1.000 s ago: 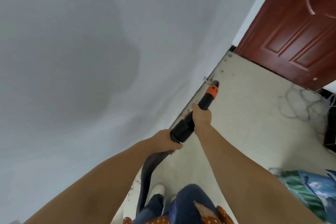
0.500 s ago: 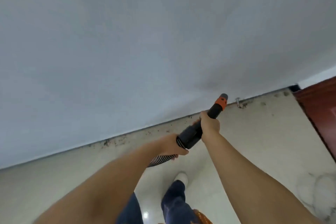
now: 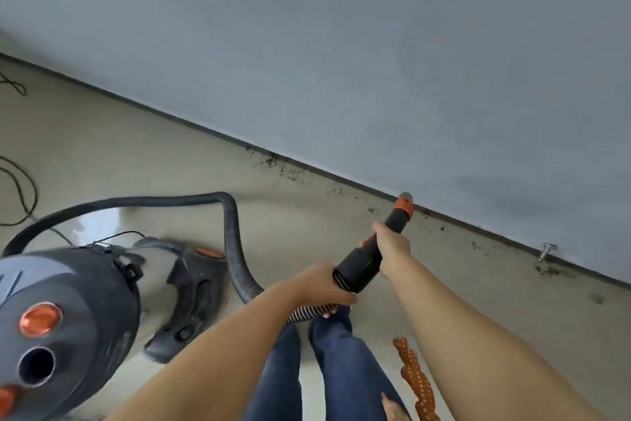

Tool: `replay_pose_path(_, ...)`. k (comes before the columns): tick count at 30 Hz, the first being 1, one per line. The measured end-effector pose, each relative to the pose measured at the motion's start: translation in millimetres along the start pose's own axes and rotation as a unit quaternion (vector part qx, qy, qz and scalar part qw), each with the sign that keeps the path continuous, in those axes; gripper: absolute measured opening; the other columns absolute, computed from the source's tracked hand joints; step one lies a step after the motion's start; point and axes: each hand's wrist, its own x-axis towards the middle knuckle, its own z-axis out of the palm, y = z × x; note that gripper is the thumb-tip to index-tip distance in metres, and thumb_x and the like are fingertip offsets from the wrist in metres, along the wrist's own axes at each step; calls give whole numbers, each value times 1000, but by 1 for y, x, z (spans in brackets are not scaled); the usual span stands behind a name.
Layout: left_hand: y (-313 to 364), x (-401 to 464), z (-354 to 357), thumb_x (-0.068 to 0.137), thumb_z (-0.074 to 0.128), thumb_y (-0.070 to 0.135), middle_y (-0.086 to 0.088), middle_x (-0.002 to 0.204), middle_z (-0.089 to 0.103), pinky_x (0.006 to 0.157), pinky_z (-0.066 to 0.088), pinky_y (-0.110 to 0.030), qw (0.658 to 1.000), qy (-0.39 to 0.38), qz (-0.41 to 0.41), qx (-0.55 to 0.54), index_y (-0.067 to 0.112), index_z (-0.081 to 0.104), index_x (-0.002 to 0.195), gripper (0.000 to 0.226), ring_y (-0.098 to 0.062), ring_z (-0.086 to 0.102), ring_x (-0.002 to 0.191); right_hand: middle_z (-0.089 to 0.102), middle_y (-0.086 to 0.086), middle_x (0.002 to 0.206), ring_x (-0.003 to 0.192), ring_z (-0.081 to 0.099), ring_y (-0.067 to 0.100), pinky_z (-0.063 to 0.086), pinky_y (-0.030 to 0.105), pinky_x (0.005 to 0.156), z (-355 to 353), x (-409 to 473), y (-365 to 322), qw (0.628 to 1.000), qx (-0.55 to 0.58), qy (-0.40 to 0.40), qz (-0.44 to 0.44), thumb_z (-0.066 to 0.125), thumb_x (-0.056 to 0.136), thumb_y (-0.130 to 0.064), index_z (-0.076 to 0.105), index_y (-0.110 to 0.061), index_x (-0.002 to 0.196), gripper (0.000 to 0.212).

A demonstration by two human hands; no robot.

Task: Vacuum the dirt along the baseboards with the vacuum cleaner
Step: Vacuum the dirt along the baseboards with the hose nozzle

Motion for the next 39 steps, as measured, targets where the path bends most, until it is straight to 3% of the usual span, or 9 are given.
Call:
replay_pose_path(4, -65, 5, 12, 68, 71, 37, 0, 76, 65, 66, 56, -28, 993, 88, -38, -76, 21, 59, 86, 26, -14, 64, 67, 57, 9, 64, 53, 57, 23, 50, 30, 52, 53, 28, 39, 995, -42, -86, -10, 64, 86, -13, 52, -4, 97, 19)
replay_pose_path(9, -150, 63, 19, 71, 71, 28, -1, 71, 68, 67, 57, -31, 978, 147, -55, -136, 21, 60, 82, 17, -16, 65, 63, 53, 9, 59, 46, 54, 23, 49, 28, 49, 113, 100, 92, 985, -105, -134, -40, 61, 85, -10, 49, -7, 89, 13)
replay_pose_path(16, -248, 221, 46, 76, 71, 22, -4, 70, 66, 70, 55, -34, 950, 168, -41, -260, 19, 59, 85, 15, -16, 62, 60, 50, 8, 52, 43, 49, 23, 48, 32, 53, 175, 258, 149, 960, -212, -145, -114, 59, 86, -9, 48, -8, 83, 12)
replay_pose_path(20, -292, 297, 40, 83, 67, 9, -4, 70, 58, 57, 50, -20, 934, 155, -15, -321, 14, 54, 94, 17, -12, 56, 58, 50, 7, 53, 44, 50, 22, 48, 30, 52, 209, 340, 173, 943, -250, -172, -139, 59, 84, -10, 49, -9, 87, 11)
replay_pose_path(22, -307, 334, 28, 83, 67, 10, -4, 69, 59, 53, 49, -17, 927, 175, -13, -332, 11, 55, 97, 18, -12, 56, 57, 50, 8, 55, 42, 49, 21, 46, 27, 49, 231, 374, 172, 933, -263, -192, -155, 59, 84, -10, 49, -9, 87, 11)
replay_pose_path(27, -331, 418, -2, 81, 67, 19, -2, 69, 63, 62, 50, -25, 891, 283, -6, -355, 19, 57, 83, 10, -15, 57, 60, 51, 11, 57, 43, 49, 22, 47, 28, 49, 296, 433, 154, 887, -321, -254, -214, 57, 86, -9, 47, -8, 86, 10)
replay_pose_path(33, -334, 432, -36, 83, 66, 20, -2, 69, 64, 64, 51, -25, 907, 237, 33, -346, 18, 55, 87, 12, -16, 59, 58, 53, 11, 57, 36, 50, 18, 47, 23, 45, 313, 452, 137, 885, -330, -222, -241, 58, 87, -12, 46, -8, 88, 12)
replay_pose_path(39, -327, 432, -24, 82, 66, 21, -1, 67, 63, 65, 50, -26, 896, 240, 27, -373, 19, 55, 86, 12, -14, 58, 57, 54, 12, 56, 41, 52, 20, 49, 30, 51, 311, 446, 136, 878, -357, -226, -226, 58, 86, -11, 49, -5, 92, 13)
